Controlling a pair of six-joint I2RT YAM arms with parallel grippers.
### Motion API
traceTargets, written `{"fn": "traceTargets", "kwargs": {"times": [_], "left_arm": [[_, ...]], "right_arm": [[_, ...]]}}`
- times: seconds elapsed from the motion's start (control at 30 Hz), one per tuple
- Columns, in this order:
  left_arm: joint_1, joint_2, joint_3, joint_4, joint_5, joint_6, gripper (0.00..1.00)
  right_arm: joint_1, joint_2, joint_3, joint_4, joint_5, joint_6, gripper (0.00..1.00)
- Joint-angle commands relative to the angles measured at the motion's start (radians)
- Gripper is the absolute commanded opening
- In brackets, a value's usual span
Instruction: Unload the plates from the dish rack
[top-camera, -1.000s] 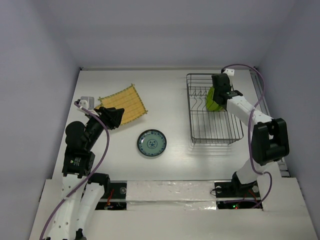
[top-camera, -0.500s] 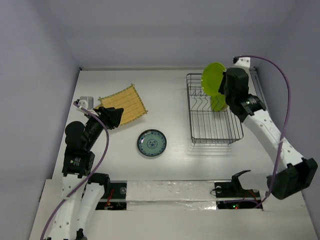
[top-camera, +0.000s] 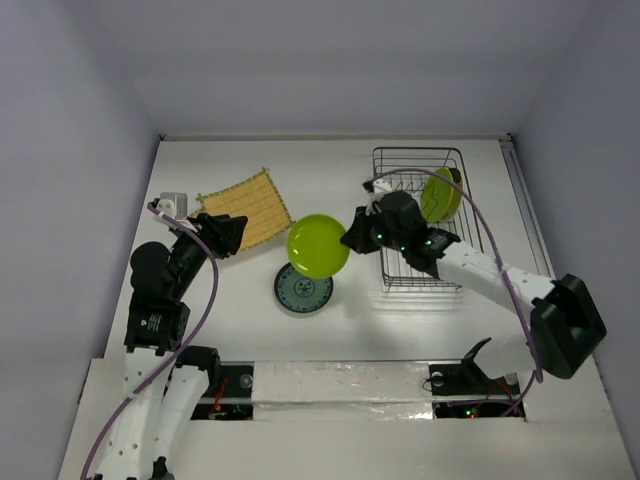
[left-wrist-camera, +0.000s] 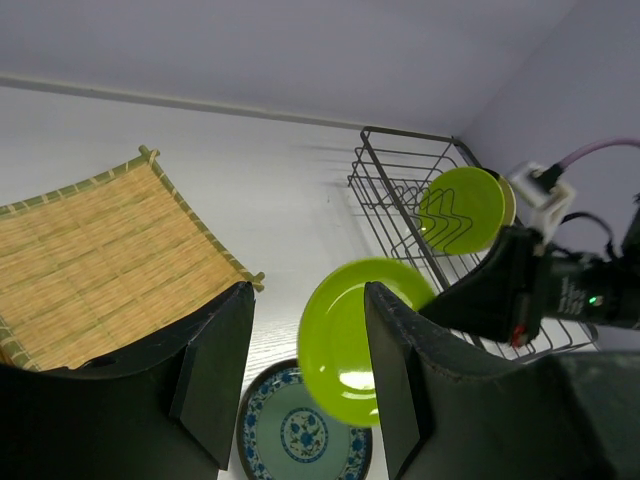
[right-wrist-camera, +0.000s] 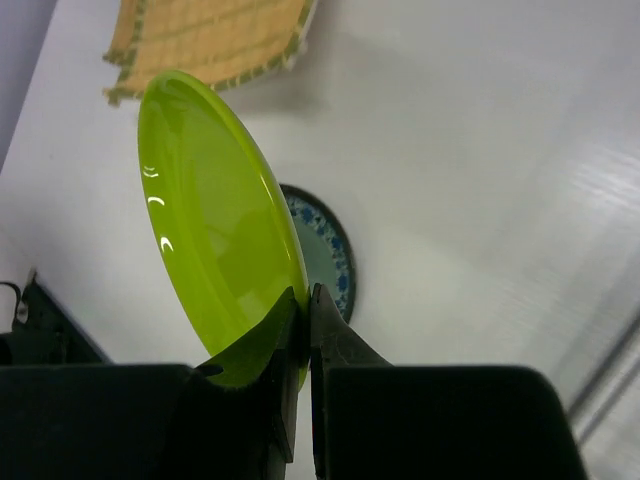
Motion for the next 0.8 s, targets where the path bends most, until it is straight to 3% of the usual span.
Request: {"fn": "traceTargets", "kwargs": {"times": [0.0, 0.47, 0.57, 0.77], "left_arm": [[0.005, 0.003, -0.01, 0.054, 0.011, -0.003, 0.45], [0.005, -0.001, -0.01, 0.056, 0.015, -0.003, 0.45], [0.005, -0.004, -0.01, 0.056, 0.017, -0.003, 0.45], [0.005, -0.007, -0.008, 0.053, 0.014, -0.003, 0.45]], "right_arm": [[0.059, 0.053, -0.005, 0.202, -0.122, 0.081, 0.0], [0.11, 0.286, -0.034, 0.256, -0.144, 0.119, 0.05], [0.11, 0.286, -0.035, 0.238, -0.132, 0.11, 0.11], [0.11, 0.283, -0.04, 0.202, -0.092, 0.092, 0.37]]}}
